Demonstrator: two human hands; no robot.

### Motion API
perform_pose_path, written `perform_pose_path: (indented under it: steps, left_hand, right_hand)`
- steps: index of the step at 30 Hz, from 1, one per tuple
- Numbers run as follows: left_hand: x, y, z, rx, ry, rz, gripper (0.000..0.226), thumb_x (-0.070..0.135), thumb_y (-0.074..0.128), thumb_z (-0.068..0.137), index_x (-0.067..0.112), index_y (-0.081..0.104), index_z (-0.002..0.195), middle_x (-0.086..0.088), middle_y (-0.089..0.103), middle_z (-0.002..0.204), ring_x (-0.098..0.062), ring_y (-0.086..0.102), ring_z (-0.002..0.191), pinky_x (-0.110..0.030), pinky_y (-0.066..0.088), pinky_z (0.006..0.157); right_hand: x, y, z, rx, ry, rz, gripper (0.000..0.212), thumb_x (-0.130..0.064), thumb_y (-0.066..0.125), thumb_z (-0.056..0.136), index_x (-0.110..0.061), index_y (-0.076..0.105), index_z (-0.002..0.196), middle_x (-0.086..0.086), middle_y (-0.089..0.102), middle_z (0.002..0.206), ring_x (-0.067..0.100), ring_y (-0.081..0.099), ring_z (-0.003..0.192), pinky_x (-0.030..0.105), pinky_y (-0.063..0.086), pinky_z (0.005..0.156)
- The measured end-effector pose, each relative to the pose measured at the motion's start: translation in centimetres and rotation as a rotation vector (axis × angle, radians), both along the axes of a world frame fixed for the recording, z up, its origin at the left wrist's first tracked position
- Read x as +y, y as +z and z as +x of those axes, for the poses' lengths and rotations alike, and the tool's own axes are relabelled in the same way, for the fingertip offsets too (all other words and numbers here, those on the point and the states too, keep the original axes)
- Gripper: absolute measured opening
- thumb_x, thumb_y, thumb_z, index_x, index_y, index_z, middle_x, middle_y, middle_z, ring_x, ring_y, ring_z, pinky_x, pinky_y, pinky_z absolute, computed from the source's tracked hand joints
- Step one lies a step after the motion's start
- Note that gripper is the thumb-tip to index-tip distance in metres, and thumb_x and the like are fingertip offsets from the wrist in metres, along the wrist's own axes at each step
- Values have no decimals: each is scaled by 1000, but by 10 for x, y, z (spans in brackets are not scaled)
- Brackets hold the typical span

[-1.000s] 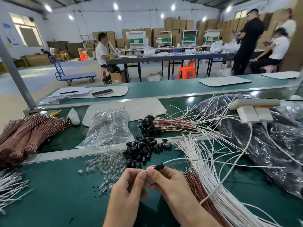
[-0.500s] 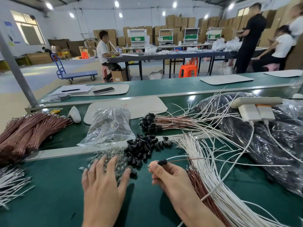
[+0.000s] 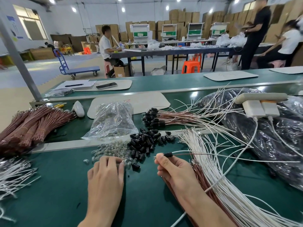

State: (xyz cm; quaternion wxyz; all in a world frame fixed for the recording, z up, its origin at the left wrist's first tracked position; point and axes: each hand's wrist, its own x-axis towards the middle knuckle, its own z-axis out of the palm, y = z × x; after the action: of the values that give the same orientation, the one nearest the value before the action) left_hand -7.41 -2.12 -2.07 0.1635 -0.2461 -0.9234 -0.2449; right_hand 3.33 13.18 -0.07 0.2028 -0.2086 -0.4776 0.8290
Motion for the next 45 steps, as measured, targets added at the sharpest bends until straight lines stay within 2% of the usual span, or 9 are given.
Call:
perform_pose_path:
  steps: [3,4,7,10,13,18,27,33,45]
  left_hand:
    - [-1,8,4,15,-88,195,5,24,64,93,24,60,96,11,59,99,-8,53,94,-29,39,87]
    - [1,12,8,-44,-146,312,7,25,64,93,28,58,95,17,60,96,-2,54,91,-22,40,84]
    - [14,17,23,-334,-258,652,13,18,68,90,28,61,90,13,68,87,-6,65,84,-13,48,73]
    - [27,14,34,-560,-316,776,16,8,69,91,23,65,94,10,71,87,-3,66,75,-12,50,69]
    - [26,12,33,-645,-378,784,20,7,67,93,26,72,97,7,73,83,-4,65,72,-12,50,68]
    - [24,10,31,-672,-429,780,28,13,66,94,40,72,97,0,74,85,-23,68,80,-32,56,76]
    - [24,9,33,-679,-442,798,29,11,67,94,40,72,96,0,74,86,-27,68,81,-35,57,77]
    - [25,11,35,-614,-444,801,32,10,68,94,41,72,97,4,75,85,-11,68,77,-16,53,70]
    - [24,11,37,-586,-464,802,32,10,67,94,41,71,100,7,75,86,-10,69,78,-13,51,71]
  right_hand:
    - [0,0,0,-6,10,-6,24,-34,83,65,-16,83,81,4,75,81,6,65,66,17,54,62]
    - [0,-1,0,-4,11,-15,24,-34,83,65,-16,83,80,5,74,81,6,65,65,16,54,62]
    - [-1,-1,-2,8,22,-24,22,-33,83,64,-15,83,78,6,74,81,5,65,65,17,53,60]
    - [-2,-2,-2,3,41,10,23,-37,82,64,-18,83,77,4,75,81,5,66,68,17,53,62]
    - [-3,-2,-2,6,55,21,23,-38,82,65,-19,83,77,3,74,81,5,66,70,17,53,64]
    - [-2,-1,0,11,60,17,21,-35,80,67,-15,82,75,4,74,81,7,66,71,18,55,65]
    - [-3,-1,0,4,61,26,21,-33,80,69,-14,82,77,6,74,82,9,68,74,18,55,67]
    - [-3,-2,-1,2,47,37,22,-34,81,69,-14,82,79,6,74,82,8,67,71,17,54,65]
    - [-4,0,0,13,52,-47,15,-25,77,73,-10,80,73,8,73,79,8,67,67,18,56,62]
